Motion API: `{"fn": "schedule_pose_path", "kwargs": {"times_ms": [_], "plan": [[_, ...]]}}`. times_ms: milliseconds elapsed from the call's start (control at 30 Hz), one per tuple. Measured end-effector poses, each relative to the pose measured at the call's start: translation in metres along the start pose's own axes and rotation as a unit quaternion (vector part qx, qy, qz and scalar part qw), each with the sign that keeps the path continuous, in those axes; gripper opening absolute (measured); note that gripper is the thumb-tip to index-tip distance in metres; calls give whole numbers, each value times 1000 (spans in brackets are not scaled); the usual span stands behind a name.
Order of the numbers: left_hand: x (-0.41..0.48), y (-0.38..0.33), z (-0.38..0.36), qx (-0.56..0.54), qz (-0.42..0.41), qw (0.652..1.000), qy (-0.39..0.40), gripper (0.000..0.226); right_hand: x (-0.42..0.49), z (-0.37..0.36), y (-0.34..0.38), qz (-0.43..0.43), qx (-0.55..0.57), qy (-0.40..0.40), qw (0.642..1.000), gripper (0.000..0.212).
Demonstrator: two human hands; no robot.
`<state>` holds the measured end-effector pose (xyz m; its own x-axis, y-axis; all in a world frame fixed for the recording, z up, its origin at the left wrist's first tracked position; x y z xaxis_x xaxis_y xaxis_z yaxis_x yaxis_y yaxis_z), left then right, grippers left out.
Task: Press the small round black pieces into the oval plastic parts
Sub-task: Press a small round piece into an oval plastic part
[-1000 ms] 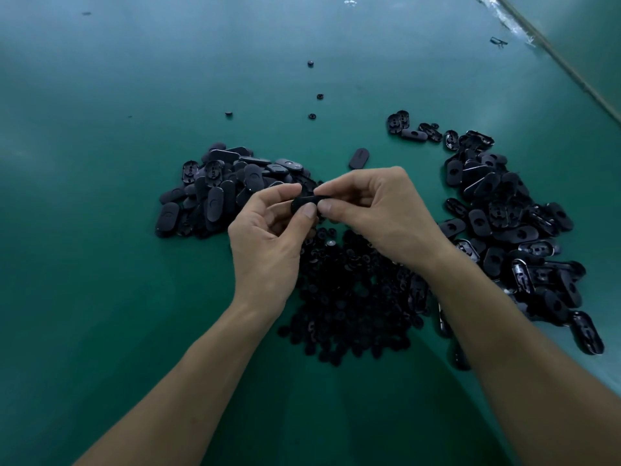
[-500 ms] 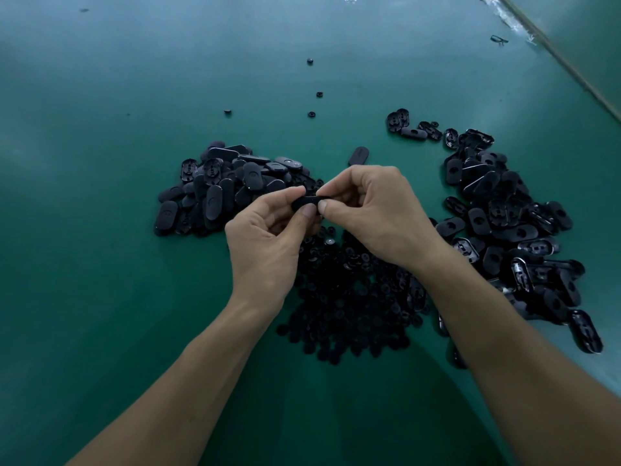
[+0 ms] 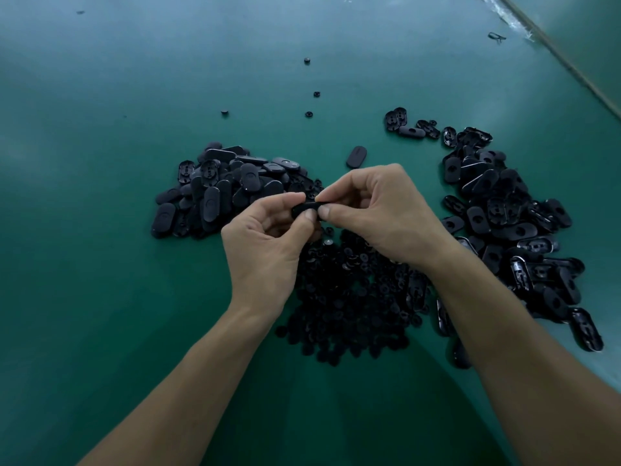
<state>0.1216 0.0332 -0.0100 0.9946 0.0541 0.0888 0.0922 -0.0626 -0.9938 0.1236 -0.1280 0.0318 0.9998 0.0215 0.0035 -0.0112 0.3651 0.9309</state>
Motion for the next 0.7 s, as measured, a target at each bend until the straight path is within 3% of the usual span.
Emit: {"fn": "schedule_pose_path", "kwargs": {"times_ms": [700], "plan": [[-2, -9, 0, 18, -30, 999, -1, 20, 5, -6, -4, 2, 43, 1, 999, 8]]}}
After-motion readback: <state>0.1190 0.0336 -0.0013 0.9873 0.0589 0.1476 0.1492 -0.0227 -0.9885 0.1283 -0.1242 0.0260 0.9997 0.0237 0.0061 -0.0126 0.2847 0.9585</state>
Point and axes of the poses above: each hand's wrist, its own x-axis towards the middle knuckle, its own z-axis out of the back of the hand, y = z × x, the point moved 10 cm from there along x, towards the middle knuckle, and after that the axes turned 6 degrees about x, right-handed, at the moved point
